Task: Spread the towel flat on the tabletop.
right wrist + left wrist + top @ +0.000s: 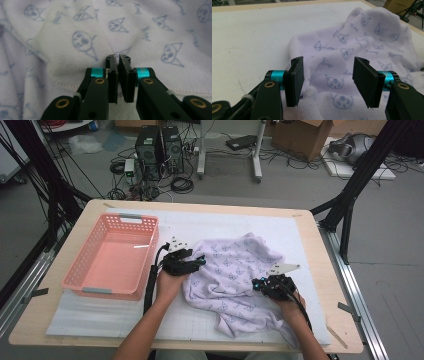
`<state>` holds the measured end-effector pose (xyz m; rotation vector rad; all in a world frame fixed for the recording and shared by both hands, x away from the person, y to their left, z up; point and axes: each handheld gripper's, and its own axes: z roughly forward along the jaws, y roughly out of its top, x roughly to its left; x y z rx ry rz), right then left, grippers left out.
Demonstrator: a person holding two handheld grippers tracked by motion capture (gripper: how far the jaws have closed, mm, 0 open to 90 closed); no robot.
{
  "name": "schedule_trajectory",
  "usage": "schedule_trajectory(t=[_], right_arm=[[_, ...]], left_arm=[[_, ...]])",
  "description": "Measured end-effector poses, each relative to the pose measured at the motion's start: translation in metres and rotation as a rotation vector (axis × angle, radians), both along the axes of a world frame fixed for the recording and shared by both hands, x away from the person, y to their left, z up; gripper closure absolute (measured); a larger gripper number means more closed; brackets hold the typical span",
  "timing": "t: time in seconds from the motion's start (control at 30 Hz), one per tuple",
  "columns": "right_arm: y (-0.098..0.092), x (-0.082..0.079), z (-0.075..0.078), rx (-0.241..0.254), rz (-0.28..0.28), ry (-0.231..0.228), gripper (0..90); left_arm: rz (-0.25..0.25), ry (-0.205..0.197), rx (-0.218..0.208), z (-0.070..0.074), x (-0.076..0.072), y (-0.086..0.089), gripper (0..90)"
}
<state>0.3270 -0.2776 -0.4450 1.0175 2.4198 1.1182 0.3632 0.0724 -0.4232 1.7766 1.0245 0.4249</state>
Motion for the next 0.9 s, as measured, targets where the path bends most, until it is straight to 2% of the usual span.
schedule_trajectory(t=[0.03,0.1,0.17,0.27,0.37,0.43,0.53,0.57,0.6,0.63,0.67,0.7,0.73,0.8,0.83,0.87,0.9], right_arm=[[-0.006,0.007,0.001,0.015,-0.029,-0.010,87.8],[-0.021,0.022,0.003,0.065,-0.121,-0.027,88.4],[-0.033,0.036,0.007,0.069,-0.215,-0.046,88.4],[-0.052,0.053,0.016,0.134,-0.329,-0.057,88.4],[-0.063,0.058,0.023,0.139,-0.432,-0.071,88.2],[-0.066,0.055,0.024,0.166,-0.460,-0.070,83.6],[-0.066,0.046,0.028,0.192,-0.444,-0.068,68.2],[-0.065,0.041,0.030,0.196,-0.429,-0.072,67.5],[-0.065,0.034,0.032,0.195,-0.406,-0.083,65.7],[-0.063,0.026,0.034,0.192,-0.388,-0.089,64.9],[-0.062,0.020,0.034,0.191,-0.353,-0.086,64.2],[-0.059,0.013,0.035,0.176,-0.315,-0.073,63.8],[-0.057,0.007,0.034,0.150,-0.283,-0.082,64.3],[-0.055,-0.004,0.030,0.146,-0.226,-0.067,64.5],[-0.054,-0.007,0.026,0.151,-0.214,-0.054,64.6],[-0.052,-0.010,0.023,0.159,-0.201,-0.040,64.9],[-0.049,-0.011,0.019,0.164,-0.186,-0.026,65.3]], left_arm=[[-0.002,0.005,-0.004,0.000,-0.002,0.002,42.7],[-0.003,0.015,-0.006,-0.001,-0.005,0.005,42.4],[-0.010,0.022,-0.004,-0.001,-0.007,0.008,42.3],[-0.037,0.030,0.004,-0.002,-0.011,0.010,42.4],[-0.064,0.054,0.003,-0.004,-0.014,0.010,42.0],[-0.097,0.089,0.021,-0.005,-0.015,0.007,39.5],[-0.139,0.115,0.081,-0.007,-0.019,-0.001,37.4],[-0.144,0.108,0.113,-0.008,-0.020,-0.003,37.1],[-0.136,0.095,0.128,-0.010,-0.022,-0.005,37.1],[-0.131,0.098,0.123,-0.014,-0.023,-0.005,37.2],[-0.129,0.113,0.126,-0.017,-0.023,-0.006,37.4],[-0.130,0.126,0.137,-0.021,-0.023,-0.008,37.4],[-0.143,0.146,0.154,-0.023,-0.023,-0.010,37.4],[-0.131,0.100,0.224,-0.023,-0.027,-0.019,37.5],[-0.136,0.074,0.256,-0.023,-0.030,-0.022,47.1],[-0.153,0.071,0.258,-0.022,-0.030,-0.024,62.3],[-0.145,0.080,0.256,-0.021,-0.029,-0.026,75.2]])
